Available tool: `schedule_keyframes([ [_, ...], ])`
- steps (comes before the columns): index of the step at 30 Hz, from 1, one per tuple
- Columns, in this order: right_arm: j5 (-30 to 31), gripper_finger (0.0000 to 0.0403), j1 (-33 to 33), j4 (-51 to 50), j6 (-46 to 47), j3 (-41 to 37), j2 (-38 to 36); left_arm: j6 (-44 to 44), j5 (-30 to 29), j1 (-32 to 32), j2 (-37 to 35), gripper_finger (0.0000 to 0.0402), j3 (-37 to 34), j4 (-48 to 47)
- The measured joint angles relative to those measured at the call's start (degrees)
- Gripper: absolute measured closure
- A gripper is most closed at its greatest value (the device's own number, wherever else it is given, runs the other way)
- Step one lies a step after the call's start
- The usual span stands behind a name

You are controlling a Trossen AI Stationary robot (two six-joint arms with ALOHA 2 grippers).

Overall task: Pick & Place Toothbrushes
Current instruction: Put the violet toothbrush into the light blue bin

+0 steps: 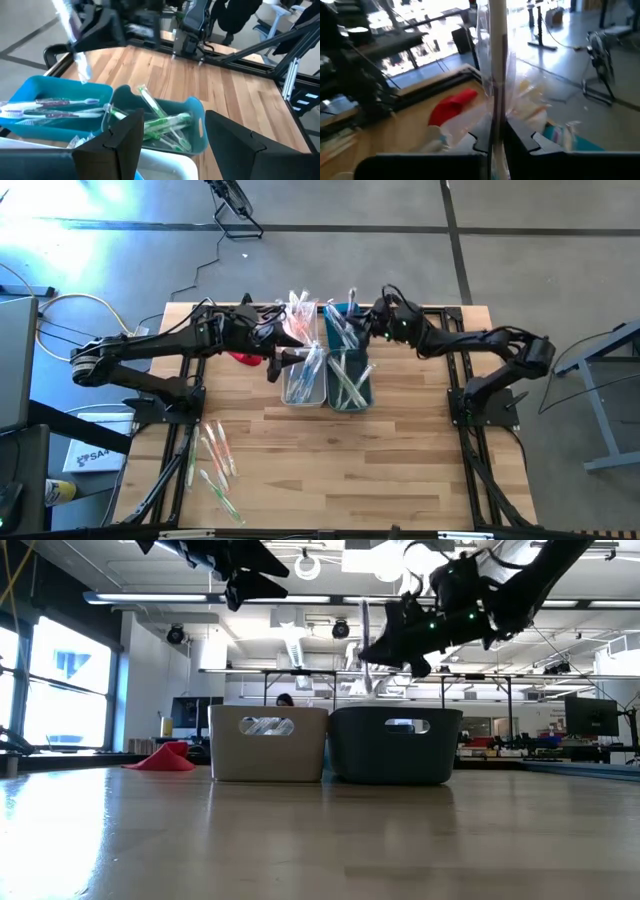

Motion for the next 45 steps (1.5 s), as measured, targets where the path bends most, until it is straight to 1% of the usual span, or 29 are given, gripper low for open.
schedule_keyframes([
  [3, 0.9, 0.0382, -2.2, -6.9, 0.2, 2.3, 0.9, 0.0, 0.0, 0.0, 0.0, 0.0194, 0.0, -0.1],
  [5, 0.4, 0.0382, -3.5, -9.2, 1.2, 2.8, 1.4, 0.0, -0.1, 0.0, 0.0, 0.0194, 0.0, 0.0],
  [11, 0.4, 0.0382, -5.3, -10.4, 3.2, 3.0, 3.7, 0.0, -0.1, 0.0, 0.0, 0.0194, 0.0, 0.0],
  [20, 0.3, 0.0382, -6.2, -9.9, 5.6, 3.0, 9.1, 0.0, -0.1, 0.0, 0.0, 0.0194, 0.0, 0.0],
  [27, -0.7, 0.0382, -6.3, -10.3, 7.2, 3.0, 10.0, 0.0, -0.1, 0.0, 0.0, 0.0194, 0.0, 0.0],
  [34, -0.7, 0.0382, -6.3, -13.0, 7.4, 3.0, 10.2, 0.0, -0.1, 0.0, 0.0, 0.0194, 0.0, 0.0],
  [42, -0.9, 0.0382, -6.1, -12.6, 8.2, 3.0, 13.9, 0.0, -0.1, 0.0, 0.0, 0.0194, 0.0, 0.1],
  [45, -0.9, 0.0382, -6.1, -12.3, 8.2, 3.0, 14.0, 0.0, -0.1, 0.0, 0.0, 0.0194, 0.0, 0.0],
])
